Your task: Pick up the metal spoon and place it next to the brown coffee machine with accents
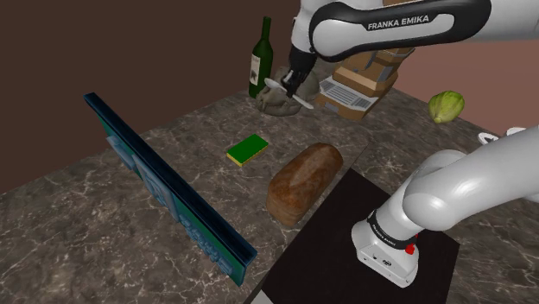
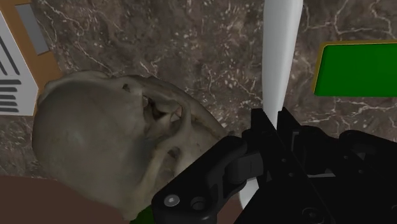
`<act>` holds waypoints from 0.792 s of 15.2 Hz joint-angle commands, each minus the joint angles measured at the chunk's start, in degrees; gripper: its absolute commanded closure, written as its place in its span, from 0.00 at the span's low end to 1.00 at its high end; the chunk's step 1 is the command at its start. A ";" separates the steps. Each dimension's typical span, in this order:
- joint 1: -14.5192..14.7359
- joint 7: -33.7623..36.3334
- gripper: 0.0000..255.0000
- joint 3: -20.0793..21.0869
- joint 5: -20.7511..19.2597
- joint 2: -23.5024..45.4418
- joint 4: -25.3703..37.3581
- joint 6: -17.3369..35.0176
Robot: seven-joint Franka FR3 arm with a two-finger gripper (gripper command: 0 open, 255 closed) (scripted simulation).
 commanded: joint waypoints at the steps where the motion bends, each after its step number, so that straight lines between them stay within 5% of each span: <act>1: 0.03 -0.24 1.00 -0.02 0.13 -0.22 1.36 -1.59; 12: 0.10 -1.46 1.00 -0.13 0.64 -0.97 9.16 -10.07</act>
